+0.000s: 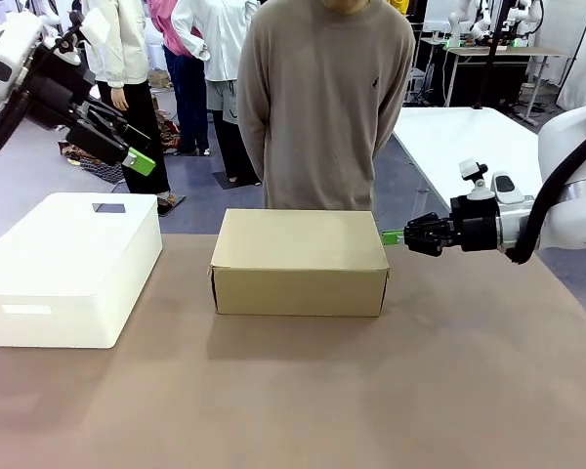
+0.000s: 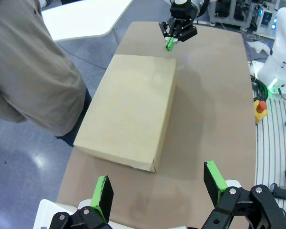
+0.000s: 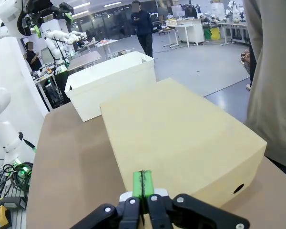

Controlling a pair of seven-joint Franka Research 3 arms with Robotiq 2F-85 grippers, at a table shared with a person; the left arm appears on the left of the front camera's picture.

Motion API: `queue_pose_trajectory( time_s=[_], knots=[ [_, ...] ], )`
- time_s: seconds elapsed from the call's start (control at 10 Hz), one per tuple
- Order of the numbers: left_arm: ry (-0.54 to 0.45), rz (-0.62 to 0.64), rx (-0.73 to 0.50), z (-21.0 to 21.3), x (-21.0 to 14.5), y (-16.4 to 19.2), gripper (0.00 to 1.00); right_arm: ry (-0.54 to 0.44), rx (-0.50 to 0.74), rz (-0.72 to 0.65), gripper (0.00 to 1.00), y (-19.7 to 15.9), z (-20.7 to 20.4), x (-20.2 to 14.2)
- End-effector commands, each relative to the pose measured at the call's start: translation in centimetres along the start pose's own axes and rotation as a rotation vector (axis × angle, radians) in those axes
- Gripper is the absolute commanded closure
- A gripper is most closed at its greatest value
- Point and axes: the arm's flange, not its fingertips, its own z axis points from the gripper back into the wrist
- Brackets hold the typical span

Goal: Pack the shoes into the box.
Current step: Press down on the lid of the Shoes Box.

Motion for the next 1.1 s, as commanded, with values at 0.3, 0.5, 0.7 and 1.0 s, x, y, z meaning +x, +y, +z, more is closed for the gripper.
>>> queue_pose_trajectory(
  time_s=[0.3, 0.5, 0.7, 1.0],
  knots=[
    [-0.024, -0.014, -0.005, -0.1, 0.0, 0.1, 0.0, 0.0, 0.0, -0.002, 1.0, 0.0, 0.0, -0.1],
    [-0.024, -0.014, -0.005, -0.1, 0.0, 0.1, 0.0, 0.118, -0.053, -0.053, 1.0, 0.5, 1.1, 3.3],
    [-0.024, -0.014, -0.005, -0.1, 0.0, 0.1, 0.0, 0.236, -0.106, -0.047, 1.0, 1.7, 2.7, 7.1],
    [-0.024, -0.014, -0.005, -0.1, 0.0, 0.1, 0.0, 0.368, -0.132, -0.111, 1.0, 3.1, 3.5, 11.0]
  ],
)
